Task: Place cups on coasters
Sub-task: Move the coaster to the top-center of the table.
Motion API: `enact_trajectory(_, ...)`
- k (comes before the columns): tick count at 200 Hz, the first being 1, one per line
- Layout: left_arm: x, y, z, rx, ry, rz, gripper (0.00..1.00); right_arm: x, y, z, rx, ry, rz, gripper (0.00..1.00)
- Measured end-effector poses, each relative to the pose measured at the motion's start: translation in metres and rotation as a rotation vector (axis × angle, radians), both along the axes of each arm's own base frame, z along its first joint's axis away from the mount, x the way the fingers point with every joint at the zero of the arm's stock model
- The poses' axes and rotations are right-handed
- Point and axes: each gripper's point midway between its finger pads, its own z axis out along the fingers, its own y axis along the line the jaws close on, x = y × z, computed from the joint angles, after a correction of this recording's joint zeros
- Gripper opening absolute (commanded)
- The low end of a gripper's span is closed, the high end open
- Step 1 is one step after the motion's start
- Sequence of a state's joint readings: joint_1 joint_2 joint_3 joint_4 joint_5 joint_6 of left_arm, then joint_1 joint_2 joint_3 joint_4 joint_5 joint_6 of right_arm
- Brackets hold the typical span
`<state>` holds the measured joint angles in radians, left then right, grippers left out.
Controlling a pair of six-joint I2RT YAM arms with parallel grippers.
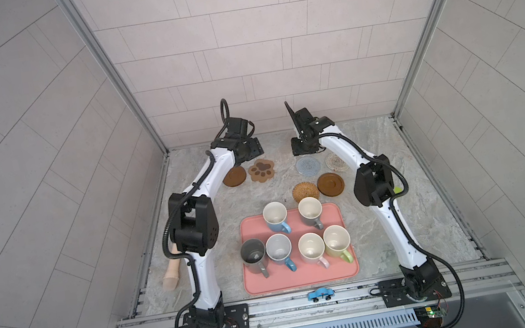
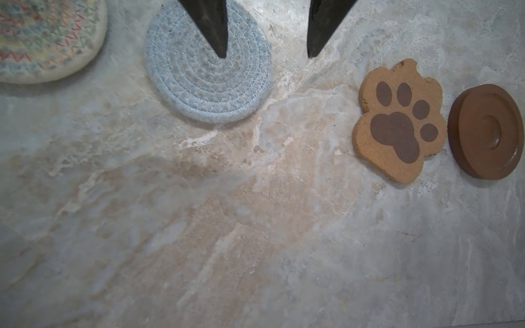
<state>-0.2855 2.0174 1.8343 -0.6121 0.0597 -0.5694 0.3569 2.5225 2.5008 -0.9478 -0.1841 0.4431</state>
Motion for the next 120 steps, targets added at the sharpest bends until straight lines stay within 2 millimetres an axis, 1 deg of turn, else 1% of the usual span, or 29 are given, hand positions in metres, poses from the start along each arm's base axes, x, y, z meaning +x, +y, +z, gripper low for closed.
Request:
enact_trajectory(30,0.004,0.015,0.001,0.004,0.000,0.026,0.83,-0.007,0.000,-0.013,0.004,0.053,-0.019,0.41)
enact_trajectory(53,0.006,0.025,0.001,0.013,-0.002,0.035,0.83,-0.011,-0.003,-0.017,-0.007,0.074,-0.032,0.41)
enact_trajectory(120,0.011,0.042,0.002,0.024,-0.008,0.036,0.84,-0.012,-0.015,-0.026,-0.053,0.088,-0.107,0.40)
